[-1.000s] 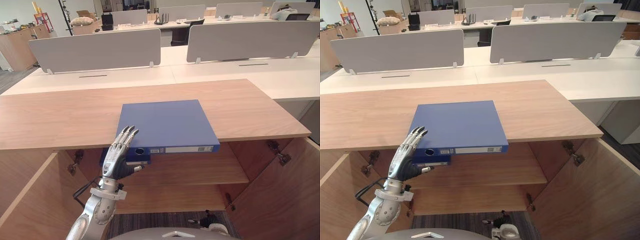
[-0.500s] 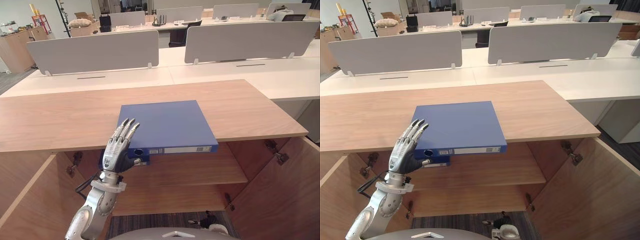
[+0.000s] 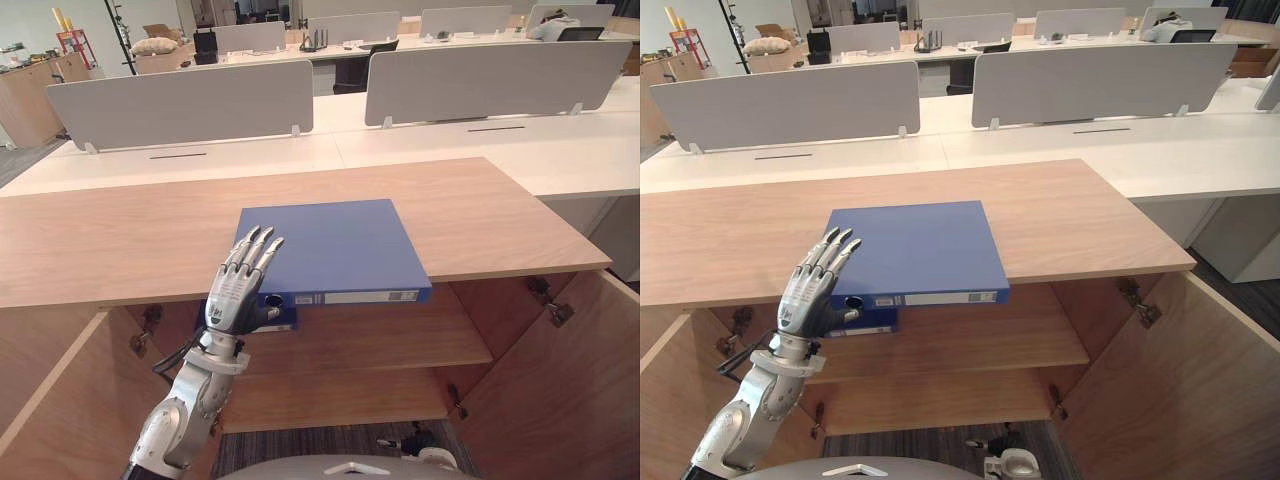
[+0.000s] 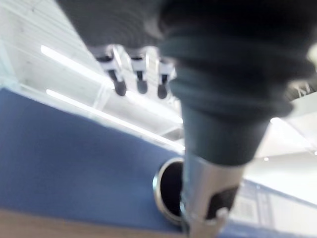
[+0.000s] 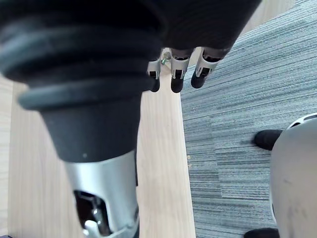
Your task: Walk over to the cabinet, pick up the folder, carry it to the office cabinet, place the folder inside the office cabinet, then close the office cabinet door
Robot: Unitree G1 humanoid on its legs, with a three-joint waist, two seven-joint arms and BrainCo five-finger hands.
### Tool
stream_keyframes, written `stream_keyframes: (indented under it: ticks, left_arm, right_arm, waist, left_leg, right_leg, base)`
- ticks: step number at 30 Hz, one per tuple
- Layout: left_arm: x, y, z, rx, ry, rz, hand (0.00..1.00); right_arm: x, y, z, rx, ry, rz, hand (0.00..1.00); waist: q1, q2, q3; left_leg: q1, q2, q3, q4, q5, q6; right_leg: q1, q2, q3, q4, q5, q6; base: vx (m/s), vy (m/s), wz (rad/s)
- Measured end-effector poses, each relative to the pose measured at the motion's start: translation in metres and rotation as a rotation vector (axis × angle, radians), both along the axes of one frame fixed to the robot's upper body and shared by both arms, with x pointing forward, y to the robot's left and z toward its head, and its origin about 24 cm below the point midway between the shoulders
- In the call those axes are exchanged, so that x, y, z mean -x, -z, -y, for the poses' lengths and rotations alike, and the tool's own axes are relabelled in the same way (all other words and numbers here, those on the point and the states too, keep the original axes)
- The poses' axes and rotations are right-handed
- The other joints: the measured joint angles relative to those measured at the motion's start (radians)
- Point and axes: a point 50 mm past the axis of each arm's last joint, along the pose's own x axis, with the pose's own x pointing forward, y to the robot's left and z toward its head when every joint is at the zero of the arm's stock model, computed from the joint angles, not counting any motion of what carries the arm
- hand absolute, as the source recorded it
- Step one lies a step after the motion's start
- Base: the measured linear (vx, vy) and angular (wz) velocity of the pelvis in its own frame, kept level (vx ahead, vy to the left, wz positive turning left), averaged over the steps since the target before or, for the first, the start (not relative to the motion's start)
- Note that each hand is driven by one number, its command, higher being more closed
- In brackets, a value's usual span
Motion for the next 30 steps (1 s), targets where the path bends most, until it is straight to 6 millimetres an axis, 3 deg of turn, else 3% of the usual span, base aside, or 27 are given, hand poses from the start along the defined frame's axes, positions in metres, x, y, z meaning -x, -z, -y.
stream_keyframes:
  ticks: [8, 14, 15, 30]
  left_arm:
    - [-0.003, 0.018, -0.004, -0.057, -0.025, -0.085, 0.00]
    - [-0.003, 0.020, -0.004, -0.091, -0.023, -0.089, 0.00]
    - [-0.003, 0.020, -0.003, -0.094, -0.023, -0.088, 1.00]
    - [-0.016, 0.010, 0.000, -0.144, -0.021, -0.004, 1.00]
  right_arm:
    - [0.001, 0.000, 0.001, -0.002, 0.010, 0.000, 0.00]
    - [0.002, 0.000, 0.003, -0.017, 0.022, 0.000, 0.00]
    - [0.002, 0.000, 0.003, -0.018, 0.022, 0.000, 0.00]
    - [0.003, 0.000, 0.005, -0.017, 0.039, -0.004, 0.00]
  waist:
    - [-0.004, -0.001, 0.000]
    - [-0.009, -0.006, -0.002]
    - [-0.009, -0.006, -0.002]
    - [-0.017, -0.007, -0.004]
  left_leg:
    - [0.010, 0.001, 0.020, 0.000, -0.008, -0.001]
    - [0.013, 0.001, 0.027, 0.000, -0.013, -0.003]
    - [0.013, 0.001, 0.027, 0.000, -0.014, -0.003]
    - [0.016, 0.001, 0.026, 0.000, -0.015, -0.005]
  right_leg:
    - [0.000, 0.001, 0.022, -0.001, 0.001, -0.002]
    - [0.001, 0.001, 0.029, -0.008, 0.001, -0.002]
    - [0.001, 0.001, 0.029, -0.010, 0.001, -0.001]
    - [0.006, 0.001, 0.029, -0.014, 0.002, -0.001]
  base:
    - [0.00, 0.001, -0.06]
    - [0.01, 0.004, -0.05]
    - [0.00, 0.000, 0.00]
    - [0.00, 0.000, 0.00]
